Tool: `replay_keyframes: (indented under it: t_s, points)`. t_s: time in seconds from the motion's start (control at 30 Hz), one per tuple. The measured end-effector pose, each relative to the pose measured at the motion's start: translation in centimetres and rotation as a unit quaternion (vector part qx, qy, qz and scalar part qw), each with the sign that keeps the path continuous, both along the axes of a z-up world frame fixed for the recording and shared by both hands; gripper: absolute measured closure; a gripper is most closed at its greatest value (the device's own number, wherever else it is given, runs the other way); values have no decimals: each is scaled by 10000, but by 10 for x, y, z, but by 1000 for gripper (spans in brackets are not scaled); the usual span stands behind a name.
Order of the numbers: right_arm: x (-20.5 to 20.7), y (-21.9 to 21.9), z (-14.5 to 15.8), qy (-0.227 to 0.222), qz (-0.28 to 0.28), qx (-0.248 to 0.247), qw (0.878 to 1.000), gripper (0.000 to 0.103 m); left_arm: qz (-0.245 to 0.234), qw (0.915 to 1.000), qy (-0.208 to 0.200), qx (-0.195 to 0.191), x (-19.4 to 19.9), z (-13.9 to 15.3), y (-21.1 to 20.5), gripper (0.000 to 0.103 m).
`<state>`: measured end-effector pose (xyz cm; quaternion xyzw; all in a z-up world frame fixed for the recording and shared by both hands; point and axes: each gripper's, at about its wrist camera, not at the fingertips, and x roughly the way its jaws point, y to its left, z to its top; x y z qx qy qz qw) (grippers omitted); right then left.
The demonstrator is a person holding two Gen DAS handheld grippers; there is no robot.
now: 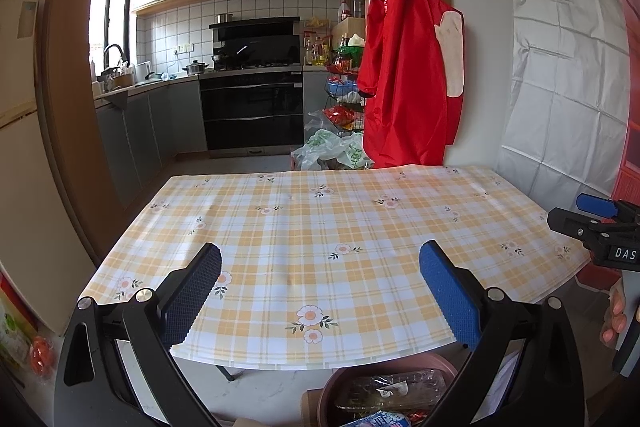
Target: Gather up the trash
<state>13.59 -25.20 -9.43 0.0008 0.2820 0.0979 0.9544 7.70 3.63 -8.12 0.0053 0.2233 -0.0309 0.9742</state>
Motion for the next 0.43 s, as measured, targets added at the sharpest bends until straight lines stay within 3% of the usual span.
replay_keyframes:
  t_s: [0.43]
  points:
    - [1, -3, 1, -8, -27, -22, 10000, 6, 61, 10000, 34, 39, 1, 2, 0, 6]
